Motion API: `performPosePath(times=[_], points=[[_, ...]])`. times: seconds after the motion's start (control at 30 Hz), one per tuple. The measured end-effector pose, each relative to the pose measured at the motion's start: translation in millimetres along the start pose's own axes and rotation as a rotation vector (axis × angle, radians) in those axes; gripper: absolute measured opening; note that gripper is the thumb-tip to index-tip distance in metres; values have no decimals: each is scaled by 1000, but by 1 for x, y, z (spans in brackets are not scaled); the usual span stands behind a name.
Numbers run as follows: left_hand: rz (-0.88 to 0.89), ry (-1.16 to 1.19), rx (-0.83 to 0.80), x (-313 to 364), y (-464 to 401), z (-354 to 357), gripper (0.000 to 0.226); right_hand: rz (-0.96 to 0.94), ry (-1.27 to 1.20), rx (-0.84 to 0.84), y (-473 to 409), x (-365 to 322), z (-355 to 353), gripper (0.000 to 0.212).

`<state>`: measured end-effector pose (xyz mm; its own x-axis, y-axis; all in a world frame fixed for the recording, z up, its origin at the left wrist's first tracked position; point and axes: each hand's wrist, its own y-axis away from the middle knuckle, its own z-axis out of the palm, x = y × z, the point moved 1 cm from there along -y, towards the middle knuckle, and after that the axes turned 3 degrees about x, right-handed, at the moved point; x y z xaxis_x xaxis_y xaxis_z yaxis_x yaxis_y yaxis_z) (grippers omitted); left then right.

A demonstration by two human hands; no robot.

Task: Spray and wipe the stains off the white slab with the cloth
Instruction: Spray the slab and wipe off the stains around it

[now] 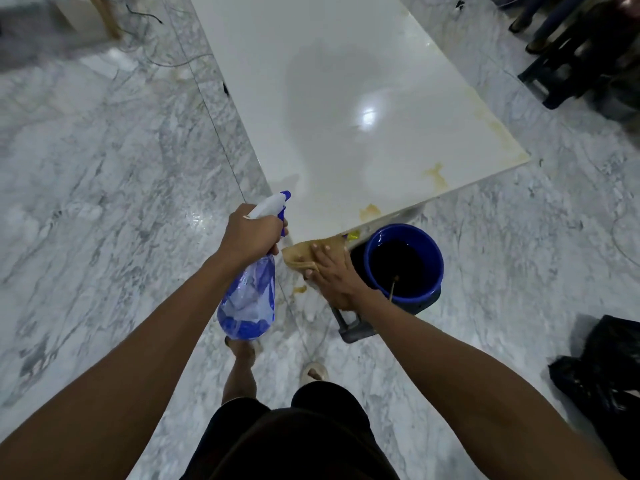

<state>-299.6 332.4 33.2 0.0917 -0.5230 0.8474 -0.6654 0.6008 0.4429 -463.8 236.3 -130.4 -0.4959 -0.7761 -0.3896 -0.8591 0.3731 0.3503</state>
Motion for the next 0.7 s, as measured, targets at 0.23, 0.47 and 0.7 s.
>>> performPosePath(times=[0.23,0.47,0.7], points=[[44,-26,-10,30,8,-15,25,339,-1465,282,14,-44,-92,45],[74,-25,52,59,-37,-71,20,349,-1835,341,-70,-74,-152,62],[72,-46,81,92,-151,-159,28,234,-1940,250,-219,-129,-218,69]])
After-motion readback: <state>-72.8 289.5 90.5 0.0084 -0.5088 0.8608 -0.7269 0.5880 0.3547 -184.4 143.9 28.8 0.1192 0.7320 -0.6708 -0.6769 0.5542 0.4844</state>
